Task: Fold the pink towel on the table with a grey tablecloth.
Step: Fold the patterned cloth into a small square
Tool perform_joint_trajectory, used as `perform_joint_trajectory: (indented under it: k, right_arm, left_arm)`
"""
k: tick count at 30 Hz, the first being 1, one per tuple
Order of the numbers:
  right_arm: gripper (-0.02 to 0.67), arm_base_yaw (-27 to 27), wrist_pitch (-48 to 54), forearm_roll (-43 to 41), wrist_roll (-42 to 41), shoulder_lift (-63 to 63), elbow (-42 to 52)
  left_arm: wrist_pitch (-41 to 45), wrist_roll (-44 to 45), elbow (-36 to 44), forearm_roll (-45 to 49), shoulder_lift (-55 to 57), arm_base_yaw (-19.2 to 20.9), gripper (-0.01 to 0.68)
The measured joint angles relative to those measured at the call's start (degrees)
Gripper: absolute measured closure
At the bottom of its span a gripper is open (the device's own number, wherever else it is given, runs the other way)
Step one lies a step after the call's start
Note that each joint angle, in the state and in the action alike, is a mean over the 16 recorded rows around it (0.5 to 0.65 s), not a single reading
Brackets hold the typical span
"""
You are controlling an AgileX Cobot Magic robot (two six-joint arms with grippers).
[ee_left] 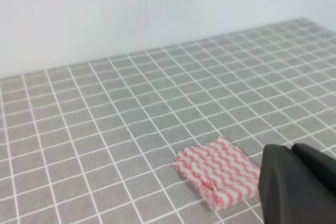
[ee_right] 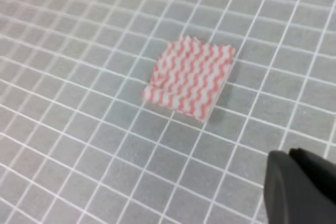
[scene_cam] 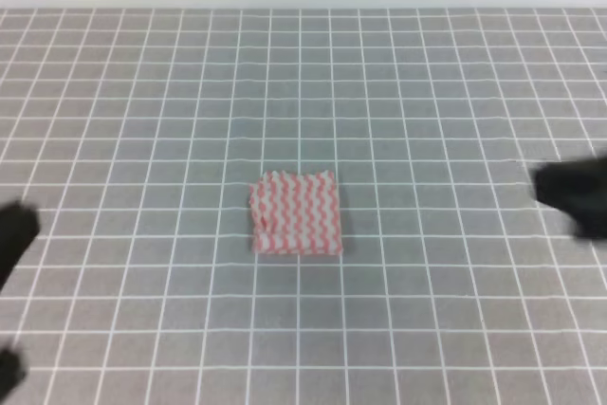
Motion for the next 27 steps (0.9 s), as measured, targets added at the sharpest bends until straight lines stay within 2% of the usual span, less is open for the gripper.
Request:
perform_joint_trajectory:
  k: [7, 14, 22, 27]
  right_arm:
    - [0.665, 0.0, -1.9, -2.8, 2.7, -18.3, 10.9]
    - [0.665, 0.0, -6.2, -5.6, 4.6, -29.8, 19.9]
    - [0.665, 0.0, -23.6, -6.6, 1.9, -34.4, 32.3]
    - [0.665, 0.0, -35.4, -6.6, -0.2, -35.2, 40.2]
  left_arm:
    - [-1.8, -1.5, 11.0, 0.0, -16.4, 0.0, 0.673]
    - [-6.9, -2.1, 20.3, 0.0, -25.9, 0.0, 0.673]
    - [-14.8, -1.6, 28.8, -0.1, -28.2, 0.0, 0.673]
    - [-15.7, -1.2, 31.8, 0.0, -28.1, 0.0, 0.673]
